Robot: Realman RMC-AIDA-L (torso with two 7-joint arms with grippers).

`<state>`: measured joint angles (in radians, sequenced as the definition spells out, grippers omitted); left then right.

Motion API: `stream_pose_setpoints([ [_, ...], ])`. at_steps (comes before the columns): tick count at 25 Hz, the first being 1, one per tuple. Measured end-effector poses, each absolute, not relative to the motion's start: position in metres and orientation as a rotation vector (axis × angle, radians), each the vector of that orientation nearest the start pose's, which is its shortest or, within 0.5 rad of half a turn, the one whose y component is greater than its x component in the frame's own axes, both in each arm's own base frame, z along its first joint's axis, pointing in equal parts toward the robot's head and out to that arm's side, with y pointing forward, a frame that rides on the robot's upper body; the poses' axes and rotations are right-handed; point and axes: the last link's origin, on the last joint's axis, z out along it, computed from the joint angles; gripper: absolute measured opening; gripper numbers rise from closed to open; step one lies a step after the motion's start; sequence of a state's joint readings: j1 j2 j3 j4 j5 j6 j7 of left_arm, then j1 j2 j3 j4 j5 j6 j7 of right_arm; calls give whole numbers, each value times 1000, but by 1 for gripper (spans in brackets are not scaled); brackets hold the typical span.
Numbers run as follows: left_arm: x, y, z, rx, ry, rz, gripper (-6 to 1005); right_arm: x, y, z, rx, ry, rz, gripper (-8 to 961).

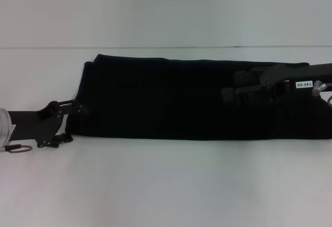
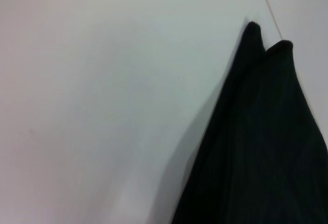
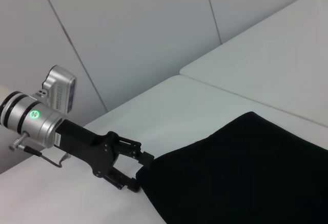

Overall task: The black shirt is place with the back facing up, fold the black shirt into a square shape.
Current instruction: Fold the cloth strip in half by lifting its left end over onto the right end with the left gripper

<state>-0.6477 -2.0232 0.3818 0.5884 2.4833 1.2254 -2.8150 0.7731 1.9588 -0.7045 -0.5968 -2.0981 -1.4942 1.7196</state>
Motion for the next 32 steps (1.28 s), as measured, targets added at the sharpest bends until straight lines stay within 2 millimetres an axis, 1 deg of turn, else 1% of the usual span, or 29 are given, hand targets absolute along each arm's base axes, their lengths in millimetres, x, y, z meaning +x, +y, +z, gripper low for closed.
stream_pose_setpoints([
  [11, -326, 379, 25, 1897, 2856, 752, 938, 215, 398, 30, -2766, 819, 551, 920],
  [21, -326, 379, 25, 1914, 2848, 752, 938, 216, 397, 31, -2763, 823, 550, 919],
  [29, -325, 379, 24, 1961, 2822, 727, 938, 214, 398, 32, -2759, 809, 549, 918],
  [32, -324, 379, 24, 1979, 2810, 727, 854, 214, 398, 33, -2758, 804, 549, 918],
])
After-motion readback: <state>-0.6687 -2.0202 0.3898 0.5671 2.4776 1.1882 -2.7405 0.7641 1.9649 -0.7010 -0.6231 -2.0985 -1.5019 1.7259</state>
